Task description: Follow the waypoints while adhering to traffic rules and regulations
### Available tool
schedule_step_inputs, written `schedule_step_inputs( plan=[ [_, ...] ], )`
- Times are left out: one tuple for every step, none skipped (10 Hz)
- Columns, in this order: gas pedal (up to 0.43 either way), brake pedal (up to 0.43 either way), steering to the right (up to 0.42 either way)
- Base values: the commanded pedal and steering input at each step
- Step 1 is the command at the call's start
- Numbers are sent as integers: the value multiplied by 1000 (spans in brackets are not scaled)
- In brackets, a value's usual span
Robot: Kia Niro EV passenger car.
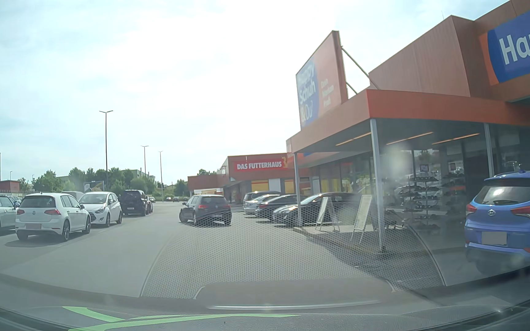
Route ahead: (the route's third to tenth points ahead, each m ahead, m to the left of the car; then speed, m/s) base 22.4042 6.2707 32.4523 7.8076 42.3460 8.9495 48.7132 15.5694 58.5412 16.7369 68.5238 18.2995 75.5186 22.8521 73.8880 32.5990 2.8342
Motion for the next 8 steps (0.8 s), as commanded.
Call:
schedule_step_inputs(
  plan=[
    [8,0,-106],
    [8,0,-91],
    [20,0,-75],
    [20,0,-60],
    [28,0,-50],
    [28,0,-45],
    [28,0,-44],
    [28,0,-44]
  ],
)
